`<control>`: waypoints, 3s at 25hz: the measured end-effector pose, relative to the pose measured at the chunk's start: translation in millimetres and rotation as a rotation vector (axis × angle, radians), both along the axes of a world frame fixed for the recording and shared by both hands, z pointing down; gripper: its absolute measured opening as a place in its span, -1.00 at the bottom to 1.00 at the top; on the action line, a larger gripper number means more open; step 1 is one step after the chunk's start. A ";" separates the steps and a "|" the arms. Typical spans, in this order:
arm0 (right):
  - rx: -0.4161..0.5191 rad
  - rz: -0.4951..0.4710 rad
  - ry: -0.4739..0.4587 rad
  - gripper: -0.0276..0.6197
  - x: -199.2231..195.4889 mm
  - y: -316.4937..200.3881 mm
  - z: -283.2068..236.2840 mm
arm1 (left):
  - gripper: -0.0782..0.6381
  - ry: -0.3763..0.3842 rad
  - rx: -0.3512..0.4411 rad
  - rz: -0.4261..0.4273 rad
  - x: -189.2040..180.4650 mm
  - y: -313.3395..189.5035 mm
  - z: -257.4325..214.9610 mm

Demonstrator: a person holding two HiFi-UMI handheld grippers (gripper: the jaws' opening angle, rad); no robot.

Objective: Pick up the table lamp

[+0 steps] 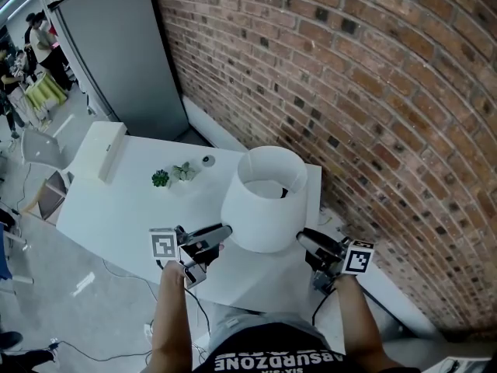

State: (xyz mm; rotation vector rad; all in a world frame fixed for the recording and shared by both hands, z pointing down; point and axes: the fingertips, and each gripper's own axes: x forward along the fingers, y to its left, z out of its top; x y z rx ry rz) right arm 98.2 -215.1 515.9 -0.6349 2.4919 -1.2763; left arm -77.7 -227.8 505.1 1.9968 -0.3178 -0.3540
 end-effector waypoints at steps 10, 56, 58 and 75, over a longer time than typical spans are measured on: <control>0.062 0.001 0.028 -0.50 4.2 -0.9 -22.6 | -0.28 -0.001 0.039 0.001 4.8 3.5 -18.5; 0.247 -0.005 0.060 -0.48 23.1 1.5 -97.2 | -0.29 -0.037 0.247 0.008 23.2 4.3 -95.6; 0.250 -0.006 0.063 -0.48 23.0 1.6 -98.0 | -0.29 -0.043 0.269 0.014 24.1 5.0 -98.7; 0.272 -0.010 0.082 -0.48 15.5 2.4 -107.9 | -0.29 -0.039 0.286 0.011 16.6 4.1 -109.2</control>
